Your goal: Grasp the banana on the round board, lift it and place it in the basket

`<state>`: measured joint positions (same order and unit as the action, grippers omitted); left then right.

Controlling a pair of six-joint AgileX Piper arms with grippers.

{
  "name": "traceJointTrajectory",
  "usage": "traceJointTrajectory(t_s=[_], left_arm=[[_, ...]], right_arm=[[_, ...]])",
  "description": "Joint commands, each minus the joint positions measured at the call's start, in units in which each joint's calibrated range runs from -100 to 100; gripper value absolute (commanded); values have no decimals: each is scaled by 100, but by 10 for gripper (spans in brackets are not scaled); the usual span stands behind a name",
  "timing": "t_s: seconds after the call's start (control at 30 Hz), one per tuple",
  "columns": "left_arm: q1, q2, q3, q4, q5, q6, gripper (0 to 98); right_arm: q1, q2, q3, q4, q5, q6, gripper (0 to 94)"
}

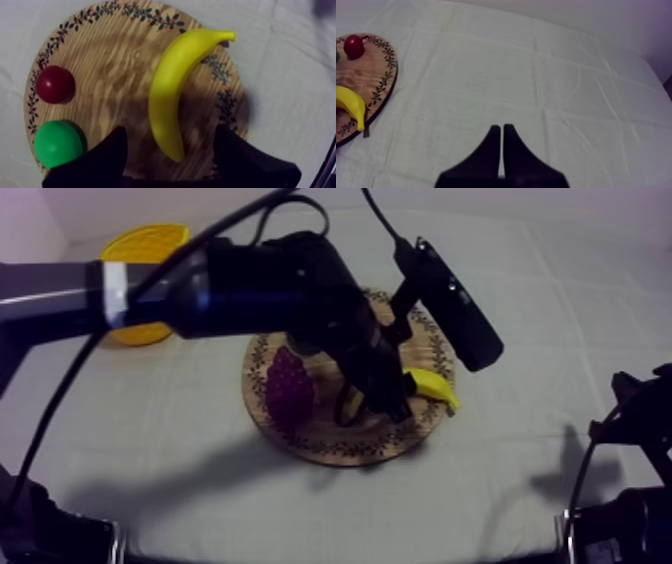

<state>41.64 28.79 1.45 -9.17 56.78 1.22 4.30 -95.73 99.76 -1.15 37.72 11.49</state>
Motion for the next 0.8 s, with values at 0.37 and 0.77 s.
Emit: traceJointTrajectory(t_s=[0.37, 0.77], left_arm=[[-4, 1138, -1669, 31, 1669, -25, 610], [52, 1759, -2397, -123, 2517, 6, 531]], right_arm=[[-1, -2, 2, 1, 2, 2, 3], [-1, -2, 2, 1, 2, 2, 3]])
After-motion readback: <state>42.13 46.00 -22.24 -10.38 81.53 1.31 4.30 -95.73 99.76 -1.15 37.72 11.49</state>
